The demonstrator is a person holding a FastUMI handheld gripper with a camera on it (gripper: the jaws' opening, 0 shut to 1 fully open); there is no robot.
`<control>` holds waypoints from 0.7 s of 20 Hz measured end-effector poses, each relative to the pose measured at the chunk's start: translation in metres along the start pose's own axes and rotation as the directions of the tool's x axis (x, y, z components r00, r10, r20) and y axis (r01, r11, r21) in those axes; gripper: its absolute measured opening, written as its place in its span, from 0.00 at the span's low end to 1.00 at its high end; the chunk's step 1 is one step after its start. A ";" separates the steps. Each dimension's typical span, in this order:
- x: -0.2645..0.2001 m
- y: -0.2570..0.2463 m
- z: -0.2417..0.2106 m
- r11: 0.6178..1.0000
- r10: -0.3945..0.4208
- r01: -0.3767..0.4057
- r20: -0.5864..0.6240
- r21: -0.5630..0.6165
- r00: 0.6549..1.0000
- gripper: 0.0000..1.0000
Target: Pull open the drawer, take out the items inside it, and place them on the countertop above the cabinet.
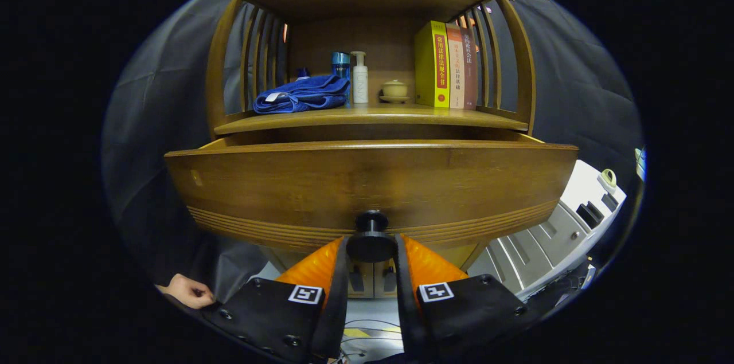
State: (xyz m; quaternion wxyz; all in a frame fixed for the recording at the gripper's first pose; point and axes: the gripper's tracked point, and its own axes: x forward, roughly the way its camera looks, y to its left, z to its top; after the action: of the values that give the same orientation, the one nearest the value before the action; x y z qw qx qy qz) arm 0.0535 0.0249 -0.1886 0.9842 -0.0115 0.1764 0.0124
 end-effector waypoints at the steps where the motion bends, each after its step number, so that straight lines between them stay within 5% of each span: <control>1: -0.005 0.000 -0.002 1.000 0.001 -0.001 -0.003 0.000 1.000 0.48; 14: -0.058 0.000 -0.038 1.000 0.017 -0.017 -0.052 0.005 0.998 0.48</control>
State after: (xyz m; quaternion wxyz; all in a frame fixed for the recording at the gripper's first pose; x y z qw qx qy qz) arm -0.0141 0.0230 -0.2038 0.9791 -0.0082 0.2021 0.0203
